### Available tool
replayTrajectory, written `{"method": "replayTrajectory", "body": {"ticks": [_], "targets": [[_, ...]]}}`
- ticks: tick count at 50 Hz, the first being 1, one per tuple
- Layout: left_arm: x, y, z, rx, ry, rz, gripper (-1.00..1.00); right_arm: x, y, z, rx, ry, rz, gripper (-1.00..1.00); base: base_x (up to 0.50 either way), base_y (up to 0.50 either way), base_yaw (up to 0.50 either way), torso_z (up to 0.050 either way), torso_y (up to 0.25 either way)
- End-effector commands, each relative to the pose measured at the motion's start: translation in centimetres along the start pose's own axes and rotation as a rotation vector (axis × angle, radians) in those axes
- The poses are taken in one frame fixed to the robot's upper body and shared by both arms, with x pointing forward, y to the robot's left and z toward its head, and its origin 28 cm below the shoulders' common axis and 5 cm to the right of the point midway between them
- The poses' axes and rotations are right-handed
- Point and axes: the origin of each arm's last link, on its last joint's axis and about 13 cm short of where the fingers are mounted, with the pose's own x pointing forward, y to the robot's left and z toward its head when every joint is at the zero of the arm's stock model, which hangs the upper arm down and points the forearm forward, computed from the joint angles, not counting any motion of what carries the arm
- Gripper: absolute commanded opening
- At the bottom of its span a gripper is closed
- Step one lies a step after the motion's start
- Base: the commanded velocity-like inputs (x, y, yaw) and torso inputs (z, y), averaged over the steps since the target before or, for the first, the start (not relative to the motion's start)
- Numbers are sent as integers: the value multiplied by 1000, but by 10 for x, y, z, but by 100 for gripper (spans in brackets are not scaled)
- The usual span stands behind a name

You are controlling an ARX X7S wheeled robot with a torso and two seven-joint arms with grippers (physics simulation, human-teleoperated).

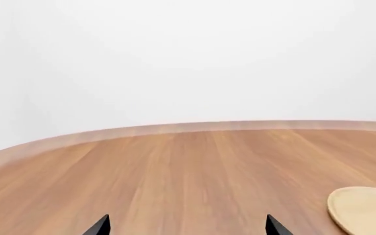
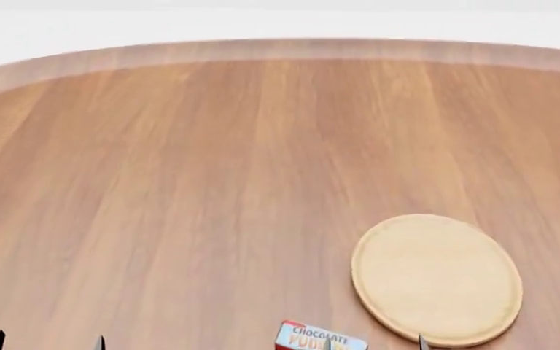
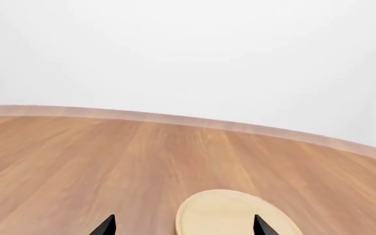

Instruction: Put the chocolate pudding to the left of the plate.

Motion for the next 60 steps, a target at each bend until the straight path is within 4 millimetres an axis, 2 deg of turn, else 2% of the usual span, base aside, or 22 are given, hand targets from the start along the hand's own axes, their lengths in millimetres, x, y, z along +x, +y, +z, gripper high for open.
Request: {"method": "replayTrajectory", "body": {"ticks": [1,42,44,48,50,53,56,57,58,59,60], "targets": [[1,0,-1,2,2,0,100,1,0,-1,-1,4,4,100,355,0,0,0,0],[0,0,-2,0,5,-4,100,1,1,-4,-12,7,12,100,353,0,0,0,0],[0,0,-2,1,3,-5,100,1,1,-3,-29,-33,-45,100,352,0,0,0,0],[0,0,-1,1,5,-5,100,-2,2,-2,-25,-37,-5,100,88,0,0,0,3],[-1,0,0,1,3,-5,100,-1,-2,-1,-55,-45,-36,100,0,0,0,0,0],[-1,1,0,-3,2,-3,100,-1,-17,15,-62,-83,-67,100,0,0,0,0,0],[-1,1,0,-6,1,-2,100,1,-35,31,-141,-121,-152,100,0,0,0,0,0],[-1,1,0,-8,1,-4,100,4,-48,41,-197,-152,-213,100,0,0,0,0,0],[-1,1,0,-8,1,-4,100,4,-48,41,-197,-152,-213,100,0,0,0,0,0],[-1,1,0,-10,3,-6,100,3,-70,68,-277,-215,-291,100,0,0,0,0,0],[-1,1,0,-10,3,-6,100,3,-70,69,-277,-215,-291,100,0,0,0,0,0]]}}
